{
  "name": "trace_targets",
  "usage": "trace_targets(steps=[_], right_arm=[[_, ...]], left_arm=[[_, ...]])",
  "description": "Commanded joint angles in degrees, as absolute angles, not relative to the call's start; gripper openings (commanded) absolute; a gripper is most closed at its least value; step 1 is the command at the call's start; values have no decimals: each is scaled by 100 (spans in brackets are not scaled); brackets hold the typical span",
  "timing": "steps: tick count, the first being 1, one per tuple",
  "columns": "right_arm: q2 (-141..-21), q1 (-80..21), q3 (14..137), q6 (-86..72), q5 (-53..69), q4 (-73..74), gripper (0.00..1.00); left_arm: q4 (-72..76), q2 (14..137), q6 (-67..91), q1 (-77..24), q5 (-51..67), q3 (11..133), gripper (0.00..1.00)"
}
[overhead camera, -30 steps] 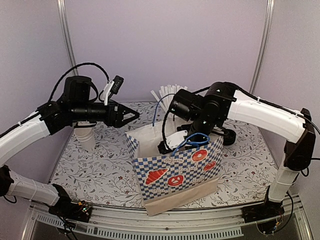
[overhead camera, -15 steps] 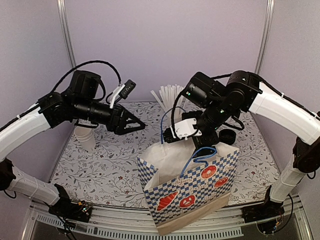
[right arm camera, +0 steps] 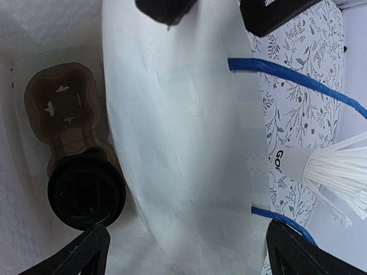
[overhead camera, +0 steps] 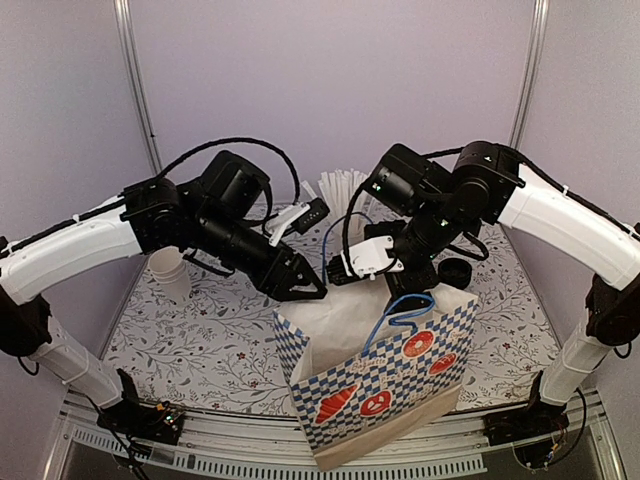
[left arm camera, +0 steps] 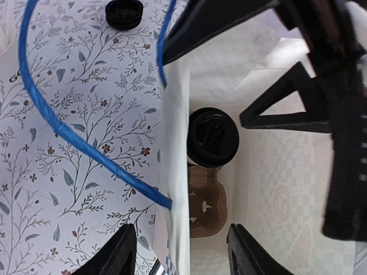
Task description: Pack the takeout coffee
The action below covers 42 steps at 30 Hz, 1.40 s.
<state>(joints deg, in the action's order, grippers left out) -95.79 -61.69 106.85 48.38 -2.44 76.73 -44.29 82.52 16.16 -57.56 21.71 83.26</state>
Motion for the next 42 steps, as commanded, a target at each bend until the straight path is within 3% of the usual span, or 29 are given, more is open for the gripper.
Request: trace_targets(steps=[1,3,7,13,24,33,42], right_arm=[[-9410,-6152,10731,4738,-291,7672,99],[-9390,-6152,10731,4729,-296,7682,99],[-9313,-6152,10739,4726,-337,7661,99],[-8988,-6128,10786,5015,-86,7382,97],[-8367,-6042,10969,5562,-285,6759,89],[-7806,-3919,10169,5930,821,5739,80],[-7512,-2694,8862,5312,1325,4971,79]], left_arm=[[-4779,8386,1700,-5805,1733,8529,54],[-4669,8429,1699,-5810,1839,8559,49],[-4480,8542,1664,-5814,2055,8615,26],[-4195,8644,1532,-5757,1824,8753,0],[-4176,8591,1001,-5329,1158,9070,0],[-3771,8259,723,-5330,45,8818,0],[-3120,7805,652,-5485,451,8237,0]])
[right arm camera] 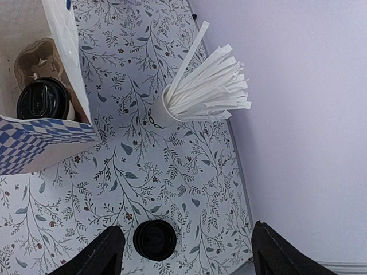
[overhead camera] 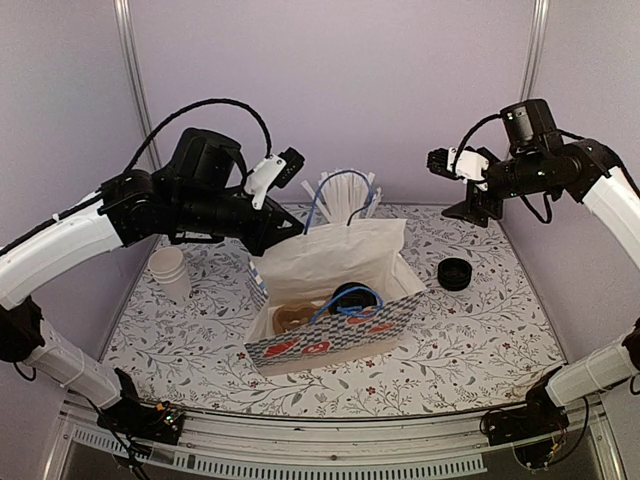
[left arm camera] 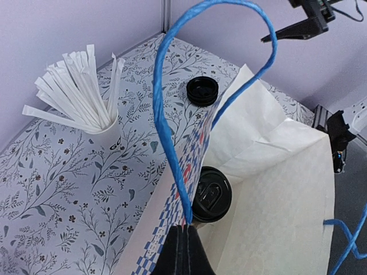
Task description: Pack the takeout coffee
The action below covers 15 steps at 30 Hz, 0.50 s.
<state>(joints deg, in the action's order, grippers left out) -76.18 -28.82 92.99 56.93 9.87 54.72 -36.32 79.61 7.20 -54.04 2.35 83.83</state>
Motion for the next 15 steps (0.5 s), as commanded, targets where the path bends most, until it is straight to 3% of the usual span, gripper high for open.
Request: trace_targets(steps=[1,15], right_arm=[[-7491,-2634,8725,5206,1341,4920,79],[-7458,-2273,7865,4972,1627,4825,80]], left_arm=[[-3110,7800,663,-5525,513,8203,0],[-2492,6731,1089,-6391,1454,7111,1]])
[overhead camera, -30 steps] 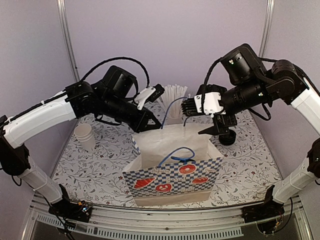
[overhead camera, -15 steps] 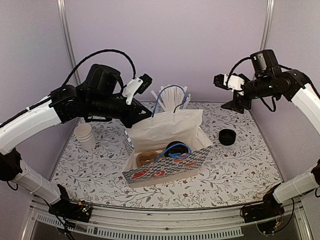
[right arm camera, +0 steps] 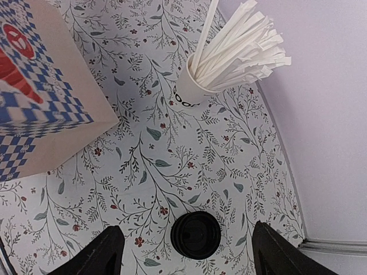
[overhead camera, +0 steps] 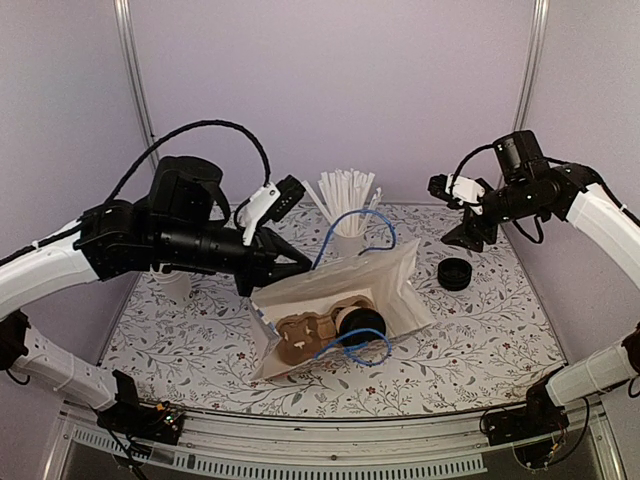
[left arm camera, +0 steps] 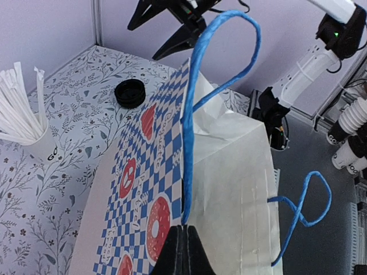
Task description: Pack the takeout coffee
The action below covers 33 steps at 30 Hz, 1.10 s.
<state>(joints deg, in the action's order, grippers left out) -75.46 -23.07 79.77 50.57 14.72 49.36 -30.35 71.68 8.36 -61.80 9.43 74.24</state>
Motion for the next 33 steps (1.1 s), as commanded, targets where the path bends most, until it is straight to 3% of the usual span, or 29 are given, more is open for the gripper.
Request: trace_targets(steps=[1,15,25,26,29,33], right_arm=[[-7476,-2276,7847,4967,1640,4819,80],[-7702,-2276,7935,5021,1891,4990,81],[-7955,-2277,8384,4557,2057,4859,79],[-8031,-2277,8464,4441,2092,4817,79],[-8326,-2279,8689,4030,2183,4584,77],[-8648,-2276,8736,3466,2594,3998,70]], left_arm=[[-2454,6665,1149,-6435,1477,7035,1],[-2405,6552,1370,-6675,1870,6557,2],[-2876,6529,953,-6531,285,6796,3],[-2894,6504,920,-6469,119,6776,6],[-2847,6395,881,-6206,-210,6692,26],[-2498,6212,855,-5799,-296,6552,43]])
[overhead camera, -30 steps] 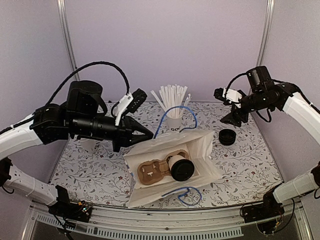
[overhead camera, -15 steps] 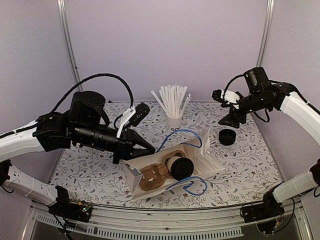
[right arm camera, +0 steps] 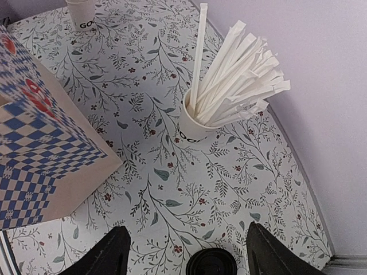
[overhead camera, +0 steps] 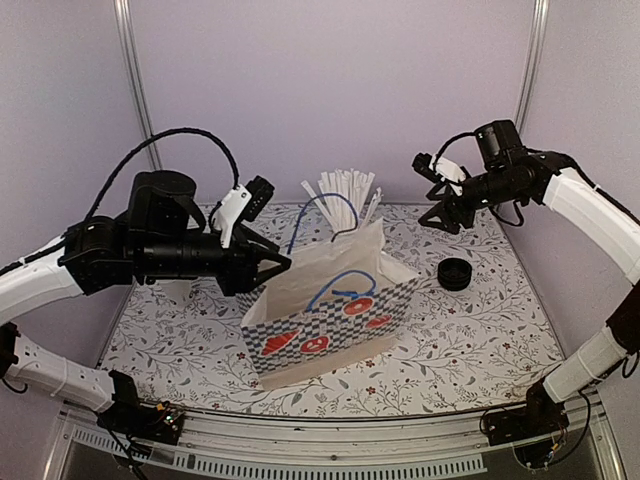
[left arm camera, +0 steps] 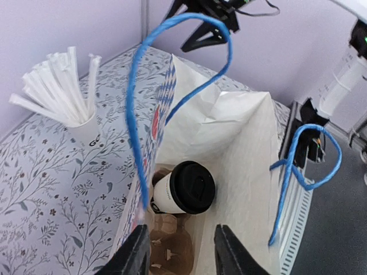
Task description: Pack the takeout coffee
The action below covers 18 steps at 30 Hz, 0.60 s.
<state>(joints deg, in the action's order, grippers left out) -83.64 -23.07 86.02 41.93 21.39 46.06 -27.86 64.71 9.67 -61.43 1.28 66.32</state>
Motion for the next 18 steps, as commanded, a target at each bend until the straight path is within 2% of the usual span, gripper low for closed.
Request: trace_targets(steps=[1,4,12,14,18], right_arm=[[-8729,-2276,8743,3284,2706,3856,67],[-8872,-2276,8807,3021,3003,3481,62],[-9017,-2276,8926,2684,3321,3269,61],[-8852,-2276,8679,2657,3228,3210,61],[-8237,-2276,8047,2740,2799,3102,61]], left_arm=[[-2469,6173,873,-5726,-335,6560,46],[-2485,6061,845,-5617,-453,6654,54],[-2113,5747,798,-5260,-1435,6941,79],[-1912,5861,861,-4908,-1364,7051,82],[-1988,6751,1071,-3923,-486,7611,81]])
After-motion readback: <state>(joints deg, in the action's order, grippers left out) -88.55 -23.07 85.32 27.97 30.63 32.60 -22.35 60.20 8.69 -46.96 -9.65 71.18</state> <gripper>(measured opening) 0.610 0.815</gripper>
